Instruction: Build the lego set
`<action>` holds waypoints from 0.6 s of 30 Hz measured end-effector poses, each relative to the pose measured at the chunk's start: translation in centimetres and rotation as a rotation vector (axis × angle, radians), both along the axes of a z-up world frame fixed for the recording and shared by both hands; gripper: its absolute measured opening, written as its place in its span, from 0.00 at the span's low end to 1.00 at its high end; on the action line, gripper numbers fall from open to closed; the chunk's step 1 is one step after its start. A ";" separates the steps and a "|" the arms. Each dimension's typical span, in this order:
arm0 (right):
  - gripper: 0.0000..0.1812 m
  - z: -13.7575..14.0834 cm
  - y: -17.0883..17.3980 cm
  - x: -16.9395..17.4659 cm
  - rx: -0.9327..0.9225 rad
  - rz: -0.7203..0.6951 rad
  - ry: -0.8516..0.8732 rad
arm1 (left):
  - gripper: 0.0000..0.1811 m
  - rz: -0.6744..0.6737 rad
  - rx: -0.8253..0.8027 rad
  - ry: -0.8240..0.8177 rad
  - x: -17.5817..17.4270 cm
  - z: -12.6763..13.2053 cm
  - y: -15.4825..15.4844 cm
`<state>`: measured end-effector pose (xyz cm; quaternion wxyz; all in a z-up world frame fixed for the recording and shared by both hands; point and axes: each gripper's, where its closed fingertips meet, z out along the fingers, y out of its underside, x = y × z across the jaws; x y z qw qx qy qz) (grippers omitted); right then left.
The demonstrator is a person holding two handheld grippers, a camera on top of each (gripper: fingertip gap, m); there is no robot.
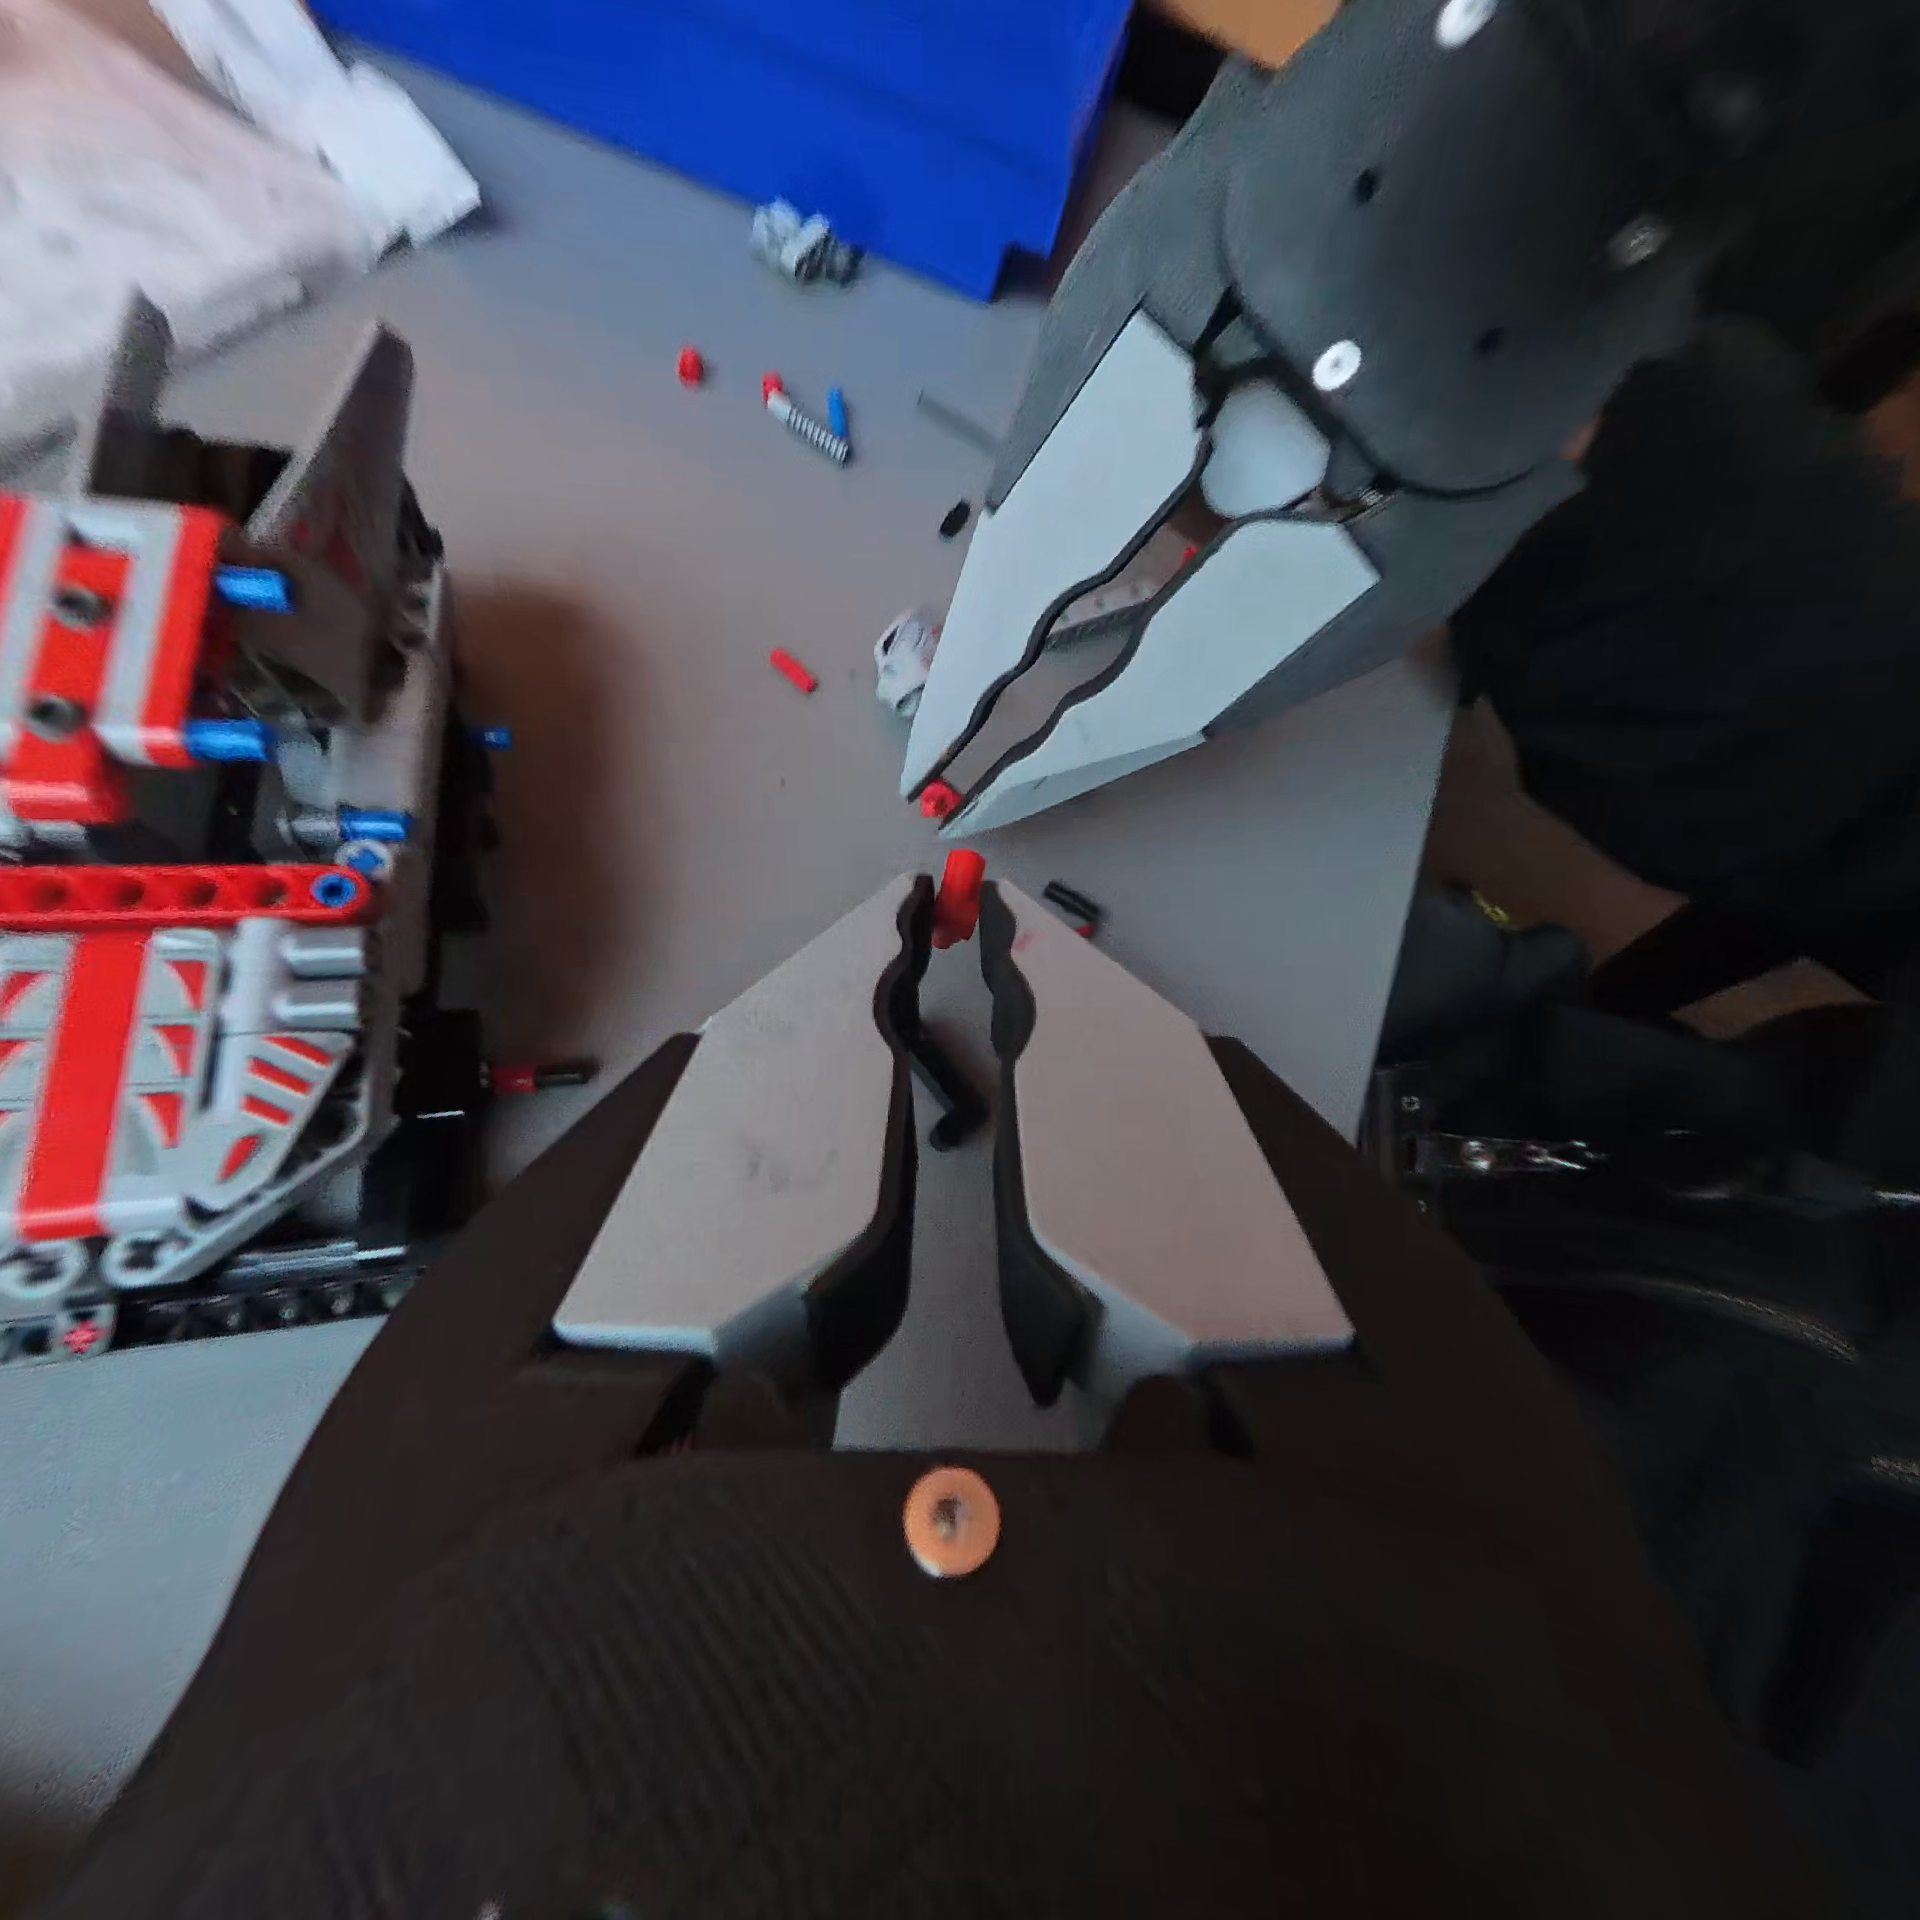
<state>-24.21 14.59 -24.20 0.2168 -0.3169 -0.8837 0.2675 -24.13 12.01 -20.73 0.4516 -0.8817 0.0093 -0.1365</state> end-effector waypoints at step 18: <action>0.12 -1.1 -0.3 0.1 -0.217 -0.008 -0.115 | 0.11 0.074 -0.014 -0.094 -3.4 1.3 -2.3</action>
